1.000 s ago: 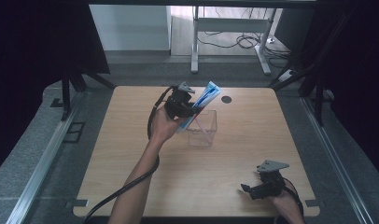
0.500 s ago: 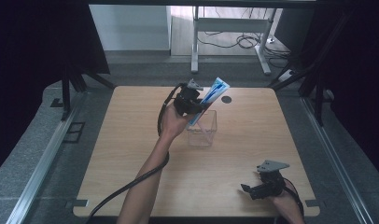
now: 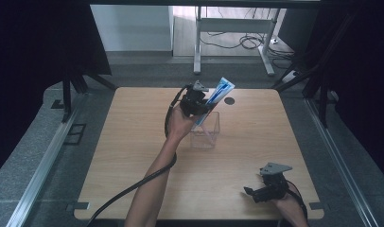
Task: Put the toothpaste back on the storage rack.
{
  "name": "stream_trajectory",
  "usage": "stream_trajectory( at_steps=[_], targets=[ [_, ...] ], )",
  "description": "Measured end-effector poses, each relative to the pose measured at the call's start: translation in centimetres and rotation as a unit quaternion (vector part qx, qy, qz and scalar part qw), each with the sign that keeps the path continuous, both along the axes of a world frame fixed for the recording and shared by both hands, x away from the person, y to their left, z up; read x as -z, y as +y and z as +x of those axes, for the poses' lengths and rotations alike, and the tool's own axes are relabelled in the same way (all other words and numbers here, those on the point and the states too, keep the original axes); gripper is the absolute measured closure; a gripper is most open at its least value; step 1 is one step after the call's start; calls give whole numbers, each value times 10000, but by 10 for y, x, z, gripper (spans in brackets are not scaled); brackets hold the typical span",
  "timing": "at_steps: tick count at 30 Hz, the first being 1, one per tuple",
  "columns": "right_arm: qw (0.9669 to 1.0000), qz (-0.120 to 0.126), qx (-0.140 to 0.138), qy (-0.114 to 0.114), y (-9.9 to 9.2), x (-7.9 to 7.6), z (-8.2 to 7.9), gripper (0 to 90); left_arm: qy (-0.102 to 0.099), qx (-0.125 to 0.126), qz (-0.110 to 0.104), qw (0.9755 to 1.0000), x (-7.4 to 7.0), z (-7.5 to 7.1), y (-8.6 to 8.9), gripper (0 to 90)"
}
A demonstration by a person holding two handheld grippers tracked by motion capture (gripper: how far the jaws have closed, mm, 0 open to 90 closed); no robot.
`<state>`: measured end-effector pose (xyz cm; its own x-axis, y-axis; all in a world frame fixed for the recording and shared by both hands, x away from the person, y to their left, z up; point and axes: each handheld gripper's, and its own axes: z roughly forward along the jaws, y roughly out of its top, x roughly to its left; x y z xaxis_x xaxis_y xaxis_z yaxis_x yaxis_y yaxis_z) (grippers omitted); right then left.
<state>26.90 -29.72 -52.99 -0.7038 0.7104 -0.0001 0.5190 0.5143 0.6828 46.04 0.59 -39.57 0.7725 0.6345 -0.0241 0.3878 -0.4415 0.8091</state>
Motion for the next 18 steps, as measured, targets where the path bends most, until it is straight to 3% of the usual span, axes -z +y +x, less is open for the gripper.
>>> stream_trajectory(
  at_steps=[18],
  targets=[
    [9999,-79,-16,-151,0,-3,-2,0,2,59,198,9998,24,-2,-14,729]
  ],
)
